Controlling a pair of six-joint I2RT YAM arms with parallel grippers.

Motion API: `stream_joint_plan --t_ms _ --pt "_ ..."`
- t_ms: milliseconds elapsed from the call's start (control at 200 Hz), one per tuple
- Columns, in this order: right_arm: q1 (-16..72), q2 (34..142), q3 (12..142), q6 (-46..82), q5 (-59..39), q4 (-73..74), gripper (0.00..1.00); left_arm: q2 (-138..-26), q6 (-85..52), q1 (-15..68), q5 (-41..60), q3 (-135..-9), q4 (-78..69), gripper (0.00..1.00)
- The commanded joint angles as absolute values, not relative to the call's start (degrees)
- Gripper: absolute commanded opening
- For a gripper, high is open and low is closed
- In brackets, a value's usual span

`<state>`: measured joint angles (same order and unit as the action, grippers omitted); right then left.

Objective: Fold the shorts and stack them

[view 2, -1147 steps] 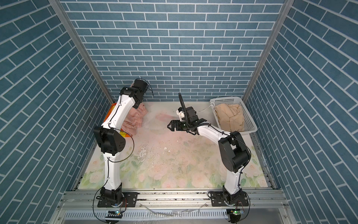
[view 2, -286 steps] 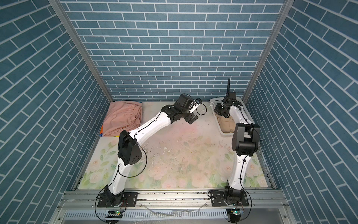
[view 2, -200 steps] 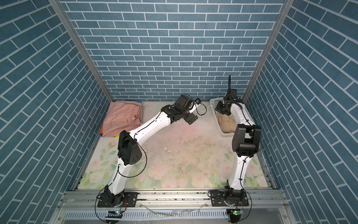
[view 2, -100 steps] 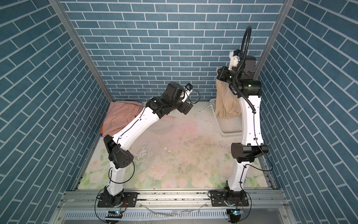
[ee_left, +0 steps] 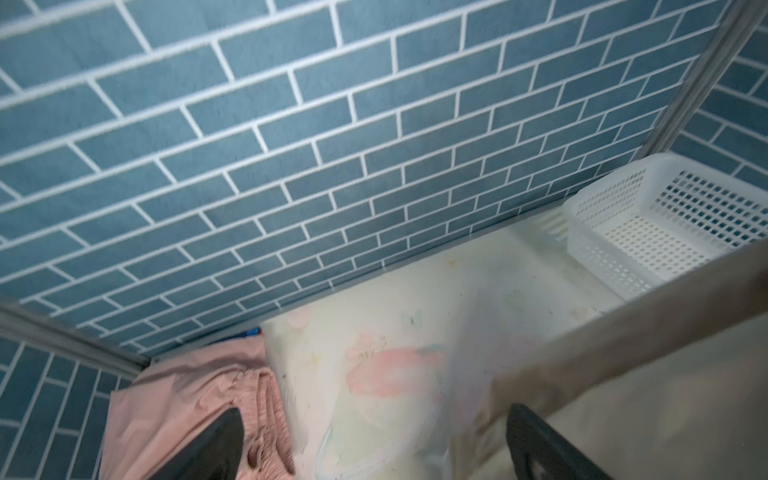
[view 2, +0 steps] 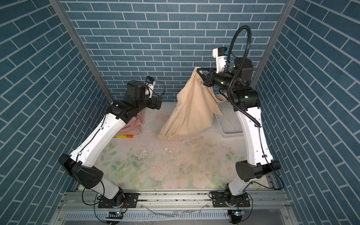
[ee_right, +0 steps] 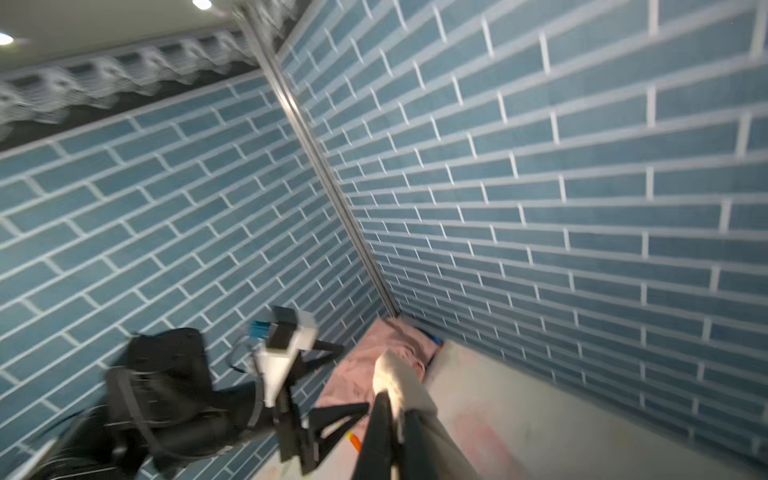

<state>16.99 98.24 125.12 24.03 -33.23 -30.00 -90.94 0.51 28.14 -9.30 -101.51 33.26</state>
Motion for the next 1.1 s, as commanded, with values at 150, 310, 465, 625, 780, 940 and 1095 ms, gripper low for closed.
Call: stream_joint_plan --t_ms 150,310,465,625,780,940,1095 --pt "16.6 112.0 115.4 21.8 -14.0 -47.1 0.22 -86.8 -4.3 26.8 -5.7 -90.6 36.9 1.00" --pt "18.0 107.3 104.5 20.8 -15.1 -42.7 0.60 -85.3 -6.5 25.5 -3.1 -82.4 38.8 1.00" --pt "21.4 101.1 91.2 17.7 -15.3 -40.1 0.85 -84.7 -9.3 24.2 1.1 -77.6 38.5 1.00" --pt "24.5 94.7 74.1 17.3 -14.8 -35.2 0.99 -85.6 -12.4 24.2 7.5 -75.3 40.5 1.00" --pt "24.8 89.9 59.9 17.6 -15.2 -31.2 0.98 -85.7 -13.3 24.2 9.0 -72.1 42.4 1.00" --pt "24.8 83.6 51.1 18.5 -12.7 -31.1 0.99 -85.8 -13.3 24.2 9.1 -70.5 42.8 1.00" --pt "24.8 80.4 44.1 22.3 -12.3 -27.9 0.98 -86.9 -14.6 24.2 12.1 -70.0 41.7 1.00"
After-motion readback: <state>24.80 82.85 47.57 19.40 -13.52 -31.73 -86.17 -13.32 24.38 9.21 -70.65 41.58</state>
